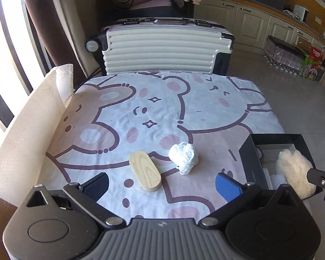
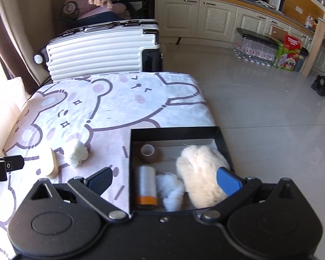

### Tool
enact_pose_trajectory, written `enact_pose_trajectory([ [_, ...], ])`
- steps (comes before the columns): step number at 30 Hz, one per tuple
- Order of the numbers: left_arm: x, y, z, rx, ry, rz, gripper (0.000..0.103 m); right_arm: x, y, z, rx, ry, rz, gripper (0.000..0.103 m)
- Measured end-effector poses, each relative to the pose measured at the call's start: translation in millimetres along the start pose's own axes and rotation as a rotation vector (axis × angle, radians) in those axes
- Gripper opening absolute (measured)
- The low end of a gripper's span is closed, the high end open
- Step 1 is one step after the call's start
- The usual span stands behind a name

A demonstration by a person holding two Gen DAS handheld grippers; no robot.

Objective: Organize objects
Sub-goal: 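Move the left tool to the wooden block while the right tool approaches the white yarn ball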

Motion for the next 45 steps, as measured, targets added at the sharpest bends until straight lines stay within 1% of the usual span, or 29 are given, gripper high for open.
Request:
enact_pose_trajectory([
  [6,22,-2,-2,-0.003,0.018,-0.036,0.103,21,2,4,-0.002,0.022,-0.02,0.103],
  [12,34,-3,-1,0.001,0.027,-0.055,0.103,33,3,6,-0.011,0.039,-0.033,0.103],
  [17,39,-4,2,0.013,0.038,-0.063,0.103,39,7,9,-0.004,0.026,-0.037,0.103],
  [20,45,-3,4,0.02,0.034,-0.101,0.103,41,12,9,-0.008,0.026,-0.042,0.103],
  [24,47,0,7,0.022,0.032,-0.129,0.103,45,22,8,-0.007,0.056,-0.066,0.103],
  [28,46,6,7,0.01,0.023,-0.166,0.103,54,38,4,-0.008,0.113,-0.104,0.103],
  [31,43,11,11,0.01,0.019,-0.184,0.103,62,50,3,-0.012,0.128,-0.134,0.103],
  [34,43,13,19,0.034,0.047,-0.2,0.103,68,61,5,-0.011,0.132,-0.148,0.103],
  [38,49,15,37,0.09,0.091,-0.246,0.103,78,72,16,-0.01,0.138,-0.137,0.103],
  [41,55,14,49,0.122,0.11,-0.277,0.103,86,72,32,0.003,0.151,-0.132,0.103],
  [45,61,13,71,0.177,0.132,-0.263,0.103,96,69,57,0.039,0.156,-0.125,0.103],
])
Point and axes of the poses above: each gripper's, at about its wrist camera, not at the fingertips, and z roughly the way its jaws point, x to its left, y to its top, the point moved 3 cm from there along z, roughly the way its jaws point, and after that the axes turned 2 degrees about z, right-handed, at the moved point
